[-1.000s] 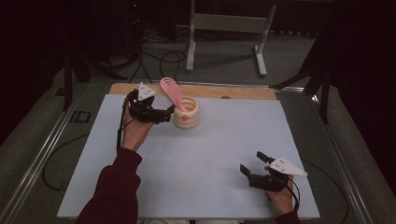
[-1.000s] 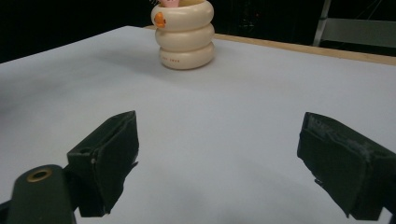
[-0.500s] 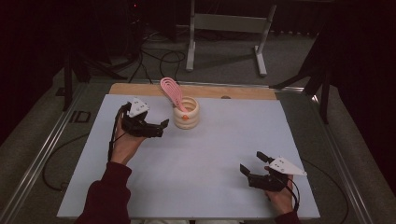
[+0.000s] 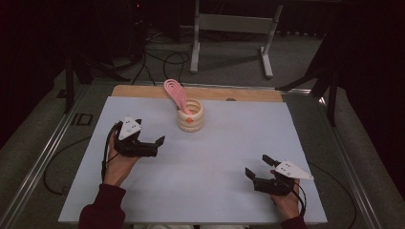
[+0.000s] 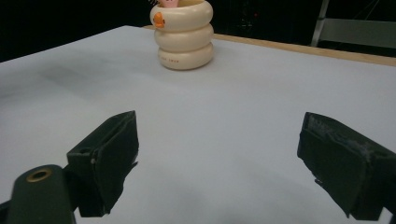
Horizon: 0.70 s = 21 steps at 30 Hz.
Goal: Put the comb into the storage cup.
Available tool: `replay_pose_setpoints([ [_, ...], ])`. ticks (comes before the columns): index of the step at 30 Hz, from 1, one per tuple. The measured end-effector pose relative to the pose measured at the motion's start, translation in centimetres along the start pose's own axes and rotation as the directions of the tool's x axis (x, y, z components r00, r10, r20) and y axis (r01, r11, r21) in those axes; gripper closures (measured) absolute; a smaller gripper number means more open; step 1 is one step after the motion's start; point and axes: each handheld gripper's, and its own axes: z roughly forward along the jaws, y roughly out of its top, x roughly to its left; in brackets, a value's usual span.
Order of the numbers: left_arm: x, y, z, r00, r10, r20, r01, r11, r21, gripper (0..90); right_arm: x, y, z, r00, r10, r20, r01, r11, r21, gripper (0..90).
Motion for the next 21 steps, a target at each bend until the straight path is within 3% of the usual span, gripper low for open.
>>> replay_pose_setpoints([
  [8,-0.3,-3.7,-1.2,0.9988,-0.038,-0.031,0.038,0.9993,0.005,0.0,0.1,0.1,0.0,1.0000,0.000,-0.002,0.000,1.000,-0.003,12.7],
  [18,-0.3,-6.9,-2.7,0.9947,-0.090,-0.049,0.089,0.9957,-0.023,0.0,0.1,0.3,-0.3,1.0000,-0.005,0.007,0.005,1.000,-0.010,12.0],
  [21,-0.2,-7.4,-3.1,0.9946,-0.087,-0.056,0.086,0.9960,-0.024,0.0,0.1,0.5,-0.4,1.0000,-0.004,0.008,0.005,1.000,-0.013,11.5],
])
